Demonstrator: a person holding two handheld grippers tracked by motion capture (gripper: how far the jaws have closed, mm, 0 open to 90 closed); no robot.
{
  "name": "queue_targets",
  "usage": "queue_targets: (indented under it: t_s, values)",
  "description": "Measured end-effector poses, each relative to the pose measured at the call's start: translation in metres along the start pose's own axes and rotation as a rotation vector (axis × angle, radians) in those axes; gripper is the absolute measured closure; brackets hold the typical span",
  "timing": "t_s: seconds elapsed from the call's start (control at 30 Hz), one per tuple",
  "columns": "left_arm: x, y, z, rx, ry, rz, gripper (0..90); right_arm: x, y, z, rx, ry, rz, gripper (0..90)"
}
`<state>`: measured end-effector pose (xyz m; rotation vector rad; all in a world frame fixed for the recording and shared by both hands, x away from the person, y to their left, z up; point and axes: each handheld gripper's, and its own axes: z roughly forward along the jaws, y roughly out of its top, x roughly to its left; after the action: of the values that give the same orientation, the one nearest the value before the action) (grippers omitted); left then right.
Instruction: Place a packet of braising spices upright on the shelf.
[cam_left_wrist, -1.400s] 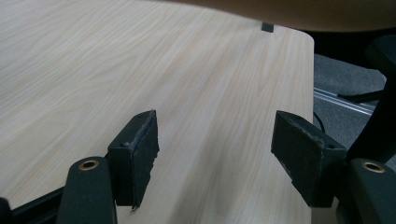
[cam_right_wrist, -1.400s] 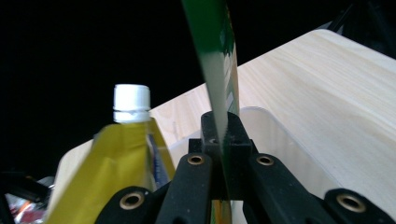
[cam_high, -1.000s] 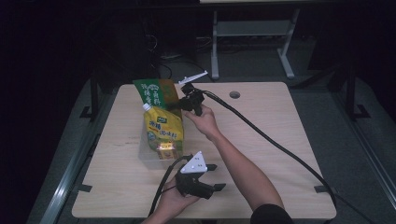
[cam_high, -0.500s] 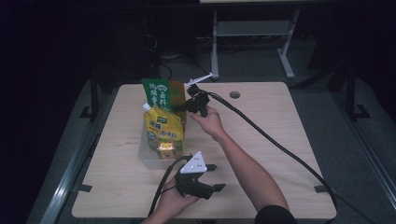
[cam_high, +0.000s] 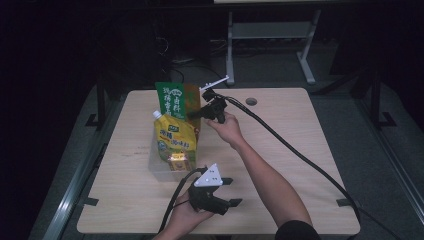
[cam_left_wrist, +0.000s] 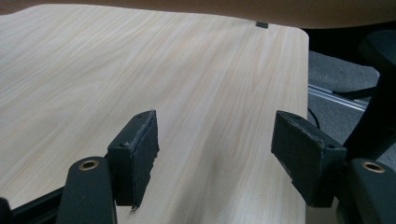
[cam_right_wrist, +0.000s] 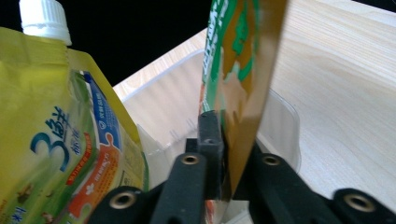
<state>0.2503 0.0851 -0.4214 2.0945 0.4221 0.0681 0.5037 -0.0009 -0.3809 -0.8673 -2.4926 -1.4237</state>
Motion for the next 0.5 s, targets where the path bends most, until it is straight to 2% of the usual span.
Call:
queue_targets:
  t_s: [0.37, 0.5]
  values:
    - [-0.0063, -0.0012, 0.005, 0.007, -0.036, 0.005, 30.9, 0.0071, 0.0019, 0.0, 0.015, -0.009, -0.062, 89.3]
    - [-0.0092, -0.0025, 0.0078, 0.016, -0.047, 0.012, 30.9, 0.0054, 0.0018, -0.0002, 0.015, -0.018, -0.042, 87.9]
